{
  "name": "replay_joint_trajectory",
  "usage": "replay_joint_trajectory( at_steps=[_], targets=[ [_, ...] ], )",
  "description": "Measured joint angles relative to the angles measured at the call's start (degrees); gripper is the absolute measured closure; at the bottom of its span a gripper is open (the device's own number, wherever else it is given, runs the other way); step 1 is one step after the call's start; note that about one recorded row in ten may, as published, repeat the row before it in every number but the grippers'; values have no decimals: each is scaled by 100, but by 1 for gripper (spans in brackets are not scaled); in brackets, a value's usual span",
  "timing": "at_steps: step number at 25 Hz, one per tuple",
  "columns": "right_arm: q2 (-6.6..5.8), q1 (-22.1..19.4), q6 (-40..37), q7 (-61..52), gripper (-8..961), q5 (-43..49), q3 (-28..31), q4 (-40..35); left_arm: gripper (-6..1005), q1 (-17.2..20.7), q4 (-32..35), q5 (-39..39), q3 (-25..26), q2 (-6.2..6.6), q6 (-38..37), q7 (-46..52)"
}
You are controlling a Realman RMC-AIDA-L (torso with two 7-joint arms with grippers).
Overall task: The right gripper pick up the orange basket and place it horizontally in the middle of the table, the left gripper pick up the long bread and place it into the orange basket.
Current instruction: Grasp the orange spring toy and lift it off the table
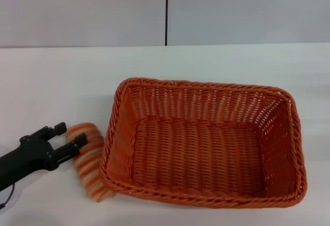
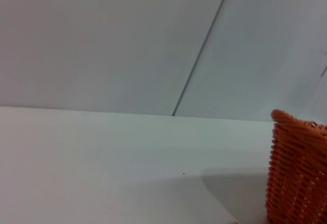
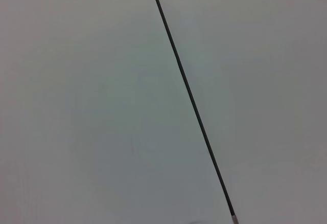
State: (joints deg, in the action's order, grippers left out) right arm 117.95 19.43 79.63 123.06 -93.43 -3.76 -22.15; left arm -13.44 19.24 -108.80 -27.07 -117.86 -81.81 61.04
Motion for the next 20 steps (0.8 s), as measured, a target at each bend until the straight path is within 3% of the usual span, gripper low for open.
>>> replay_joint_trajectory(
  at_steps=[4,9,20],
  targets=[
    [7,0,-2,0,576,0,0,2,211,-14,0,0,-29,0,6,-5],
    [0,-9,-20,30,576,0,-3,95,437,-19,0,0,-35,0,-9,-15],
    [-24,-17,-88,44,576,0,31,124,530,-52,1,0,-72,0,2,-75]
  ],
)
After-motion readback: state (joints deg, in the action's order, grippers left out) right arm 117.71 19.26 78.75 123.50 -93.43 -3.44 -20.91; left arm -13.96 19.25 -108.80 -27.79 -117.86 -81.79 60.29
